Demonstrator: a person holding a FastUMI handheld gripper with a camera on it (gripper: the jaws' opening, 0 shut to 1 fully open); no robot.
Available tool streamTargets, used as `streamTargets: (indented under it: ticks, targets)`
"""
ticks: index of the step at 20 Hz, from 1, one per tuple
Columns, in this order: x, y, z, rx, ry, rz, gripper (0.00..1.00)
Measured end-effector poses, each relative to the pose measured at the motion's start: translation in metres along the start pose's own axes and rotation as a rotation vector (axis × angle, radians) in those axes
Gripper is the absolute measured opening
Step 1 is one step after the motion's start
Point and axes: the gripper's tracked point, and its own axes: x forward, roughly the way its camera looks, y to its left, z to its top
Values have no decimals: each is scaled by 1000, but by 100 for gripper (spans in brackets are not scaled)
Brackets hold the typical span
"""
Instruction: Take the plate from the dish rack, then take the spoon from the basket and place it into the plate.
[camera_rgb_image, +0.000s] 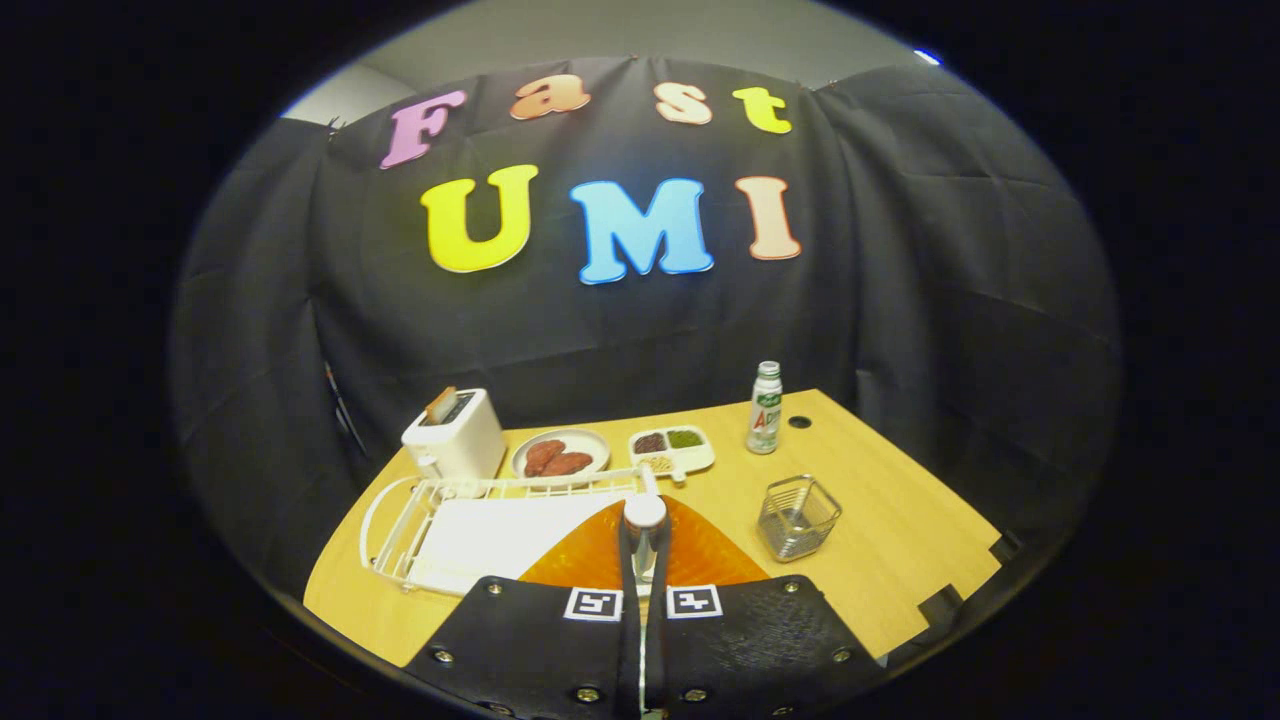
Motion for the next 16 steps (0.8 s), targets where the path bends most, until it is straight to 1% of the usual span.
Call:
streamTargets:
  ticks: [3,7,12,16]
  targets:
    - [-12,33,-35,-40,51,65,2]
    - [-17,61,-78,-120,108,116,2]
    - [-14,72,-125,-181,192,138,2]
    - [-11,73,-141,-190,226,145,2]
